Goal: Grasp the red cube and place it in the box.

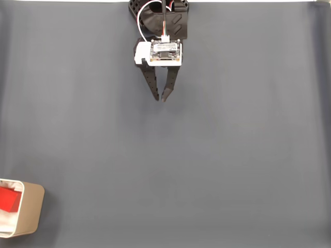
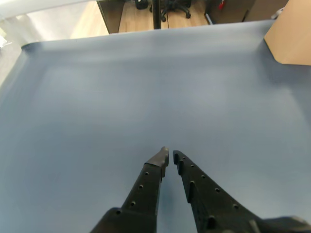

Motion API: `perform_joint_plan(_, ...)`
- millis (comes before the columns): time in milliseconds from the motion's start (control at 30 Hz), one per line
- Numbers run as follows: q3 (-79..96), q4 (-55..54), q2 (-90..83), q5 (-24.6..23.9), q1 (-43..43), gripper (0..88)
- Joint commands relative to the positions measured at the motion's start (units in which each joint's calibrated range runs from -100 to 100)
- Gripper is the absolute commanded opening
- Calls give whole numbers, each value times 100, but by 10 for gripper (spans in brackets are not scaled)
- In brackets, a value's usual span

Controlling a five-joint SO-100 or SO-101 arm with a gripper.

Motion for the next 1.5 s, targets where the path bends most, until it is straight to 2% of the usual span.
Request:
perform_joint_plan(0,81,617,-244,-54,-41,0)
perform_joint_plan(167,81,1437,-400,24,65,0)
perform_joint_plan(533,81,2535,-538,93,108,0)
perform_joint_plan(767,81,2863,-538,313,108,0)
perform_joint_plan(1000,81,2904,-538,142,108,3)
perform_joint_plan(1467,81,2904,-538,142,108,3)
